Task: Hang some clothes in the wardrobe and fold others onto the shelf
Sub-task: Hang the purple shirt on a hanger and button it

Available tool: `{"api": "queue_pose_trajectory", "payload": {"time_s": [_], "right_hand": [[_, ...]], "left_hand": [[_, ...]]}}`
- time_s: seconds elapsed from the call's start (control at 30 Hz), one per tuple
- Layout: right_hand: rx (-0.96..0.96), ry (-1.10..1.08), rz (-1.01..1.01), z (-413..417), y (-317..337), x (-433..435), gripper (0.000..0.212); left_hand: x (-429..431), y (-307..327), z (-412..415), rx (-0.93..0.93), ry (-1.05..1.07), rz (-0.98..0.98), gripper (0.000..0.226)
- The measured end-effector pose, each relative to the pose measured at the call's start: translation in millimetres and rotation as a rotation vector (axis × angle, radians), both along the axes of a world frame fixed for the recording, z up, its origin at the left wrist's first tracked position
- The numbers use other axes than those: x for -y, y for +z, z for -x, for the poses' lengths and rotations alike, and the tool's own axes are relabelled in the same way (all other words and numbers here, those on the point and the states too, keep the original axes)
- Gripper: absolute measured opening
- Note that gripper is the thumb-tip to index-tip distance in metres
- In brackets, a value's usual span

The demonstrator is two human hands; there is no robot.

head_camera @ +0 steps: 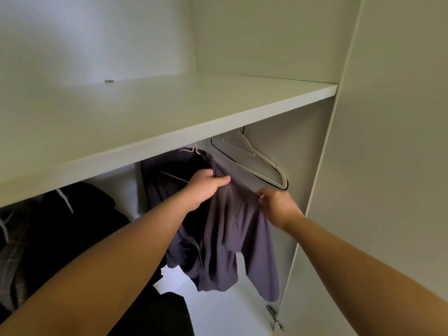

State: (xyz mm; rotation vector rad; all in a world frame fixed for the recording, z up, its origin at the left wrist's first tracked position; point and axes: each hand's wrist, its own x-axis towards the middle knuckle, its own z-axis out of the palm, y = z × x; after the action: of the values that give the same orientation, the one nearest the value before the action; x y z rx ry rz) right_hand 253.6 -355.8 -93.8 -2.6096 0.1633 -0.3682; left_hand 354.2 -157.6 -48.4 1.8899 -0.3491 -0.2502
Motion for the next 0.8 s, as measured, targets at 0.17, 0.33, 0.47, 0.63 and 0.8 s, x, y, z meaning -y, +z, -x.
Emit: {"api": "queue_pose_trajectory", "payload": {"time_s": [0.17, 0.33, 0.47, 0.63, 0.8], "right_hand": [[-0.094, -0.014, -0.018, 9.8, -6.1, 4.2, 0.024], [-0.293, -0.044, 0.036, 21.3, -11.1, 14.0, 0.029], [-0.402, -0.093, 0.025, 25.2, -10.9, 19.3, 0.044], [-0.113, -0.164, -0.27, 27.7, 7.1, 2.2, 0.043], [-0.161, -0.175, -0.255, 22.5, 0.5, -17.6, 0.063]], "left_hand": [[10.8, 38.1, -16.6, 0.143, 0.078, 0.076, 0.028], [12.9, 30.3, -28.9, 0.127, 0.087, -0.078, 0.033], [18.0, 27.3, -28.2, 0.217, 0.195, -0.171, 0.033], [23.4, 30.8, -21.8, 0.16, 0.171, -0.075, 0.013], [23.8, 36.5, -18.5, 0.192, 0.154, -0.085, 0.027]]}}
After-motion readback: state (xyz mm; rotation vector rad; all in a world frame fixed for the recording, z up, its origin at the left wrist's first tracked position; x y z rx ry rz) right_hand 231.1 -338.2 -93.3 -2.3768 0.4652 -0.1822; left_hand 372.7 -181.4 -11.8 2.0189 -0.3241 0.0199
